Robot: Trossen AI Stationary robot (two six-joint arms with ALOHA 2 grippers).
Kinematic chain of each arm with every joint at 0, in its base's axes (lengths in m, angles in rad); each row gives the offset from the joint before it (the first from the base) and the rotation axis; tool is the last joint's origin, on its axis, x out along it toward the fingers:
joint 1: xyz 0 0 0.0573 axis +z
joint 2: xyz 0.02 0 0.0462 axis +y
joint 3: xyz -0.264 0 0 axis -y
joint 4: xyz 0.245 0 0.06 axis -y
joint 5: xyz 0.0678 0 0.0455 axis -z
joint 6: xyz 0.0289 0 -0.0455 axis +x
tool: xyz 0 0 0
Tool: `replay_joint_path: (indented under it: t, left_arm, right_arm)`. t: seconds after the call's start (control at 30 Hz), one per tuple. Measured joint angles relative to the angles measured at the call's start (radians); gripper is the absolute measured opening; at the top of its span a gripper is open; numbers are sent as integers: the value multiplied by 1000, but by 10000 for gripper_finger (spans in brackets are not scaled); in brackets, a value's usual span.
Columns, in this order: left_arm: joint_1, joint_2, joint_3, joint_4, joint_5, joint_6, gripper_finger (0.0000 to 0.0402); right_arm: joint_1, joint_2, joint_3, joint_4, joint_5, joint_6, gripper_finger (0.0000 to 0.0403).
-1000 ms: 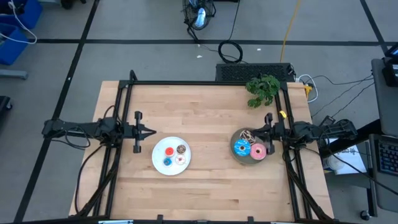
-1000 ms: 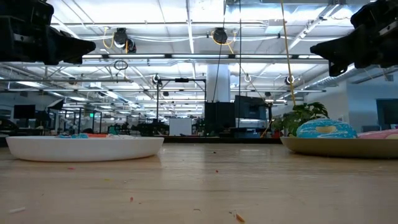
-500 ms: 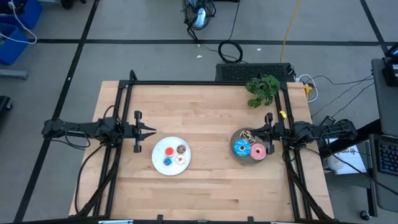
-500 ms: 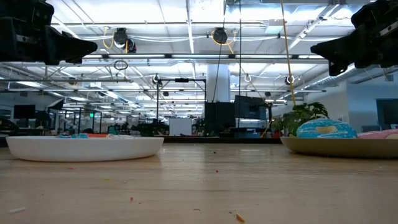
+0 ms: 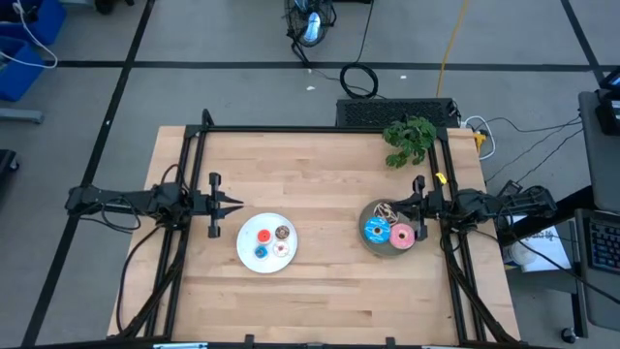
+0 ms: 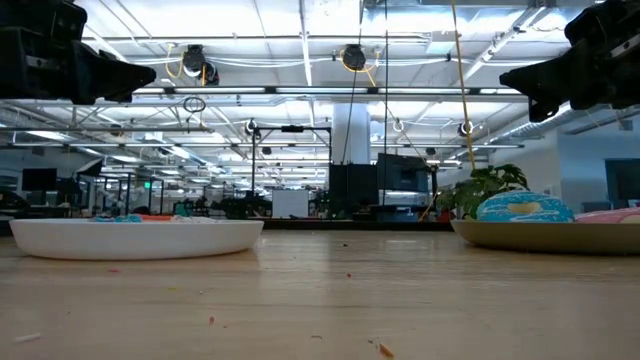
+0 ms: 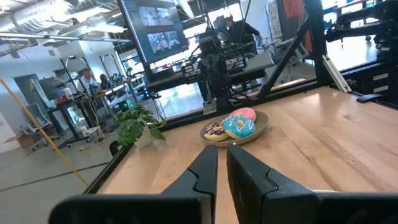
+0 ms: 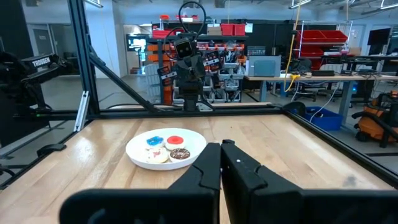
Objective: Pick & Place donuts
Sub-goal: Return to Home Position
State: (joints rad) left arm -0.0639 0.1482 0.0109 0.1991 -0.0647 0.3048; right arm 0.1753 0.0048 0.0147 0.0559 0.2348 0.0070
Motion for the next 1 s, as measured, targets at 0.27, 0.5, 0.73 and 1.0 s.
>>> replay_joint_path:
  t: [0.27, 0.5, 0.73, 1.0]
  left_arm:
    - [0, 0, 0, 0, 0, 0, 48]
    - [0, 0, 0, -1, 0, 1, 38]
    - [0, 0, 0, -1, 0, 1, 37]
    - [0, 0, 0, -1, 0, 2, 37]
  right_arm:
    - [0, 0, 0, 0, 0, 0, 0]
    - [0, 0, 0, 0, 0, 0, 0]
    - [0, 0, 0, 0, -1, 0, 0]
    - [0, 0, 0, 0, -1, 0, 0]
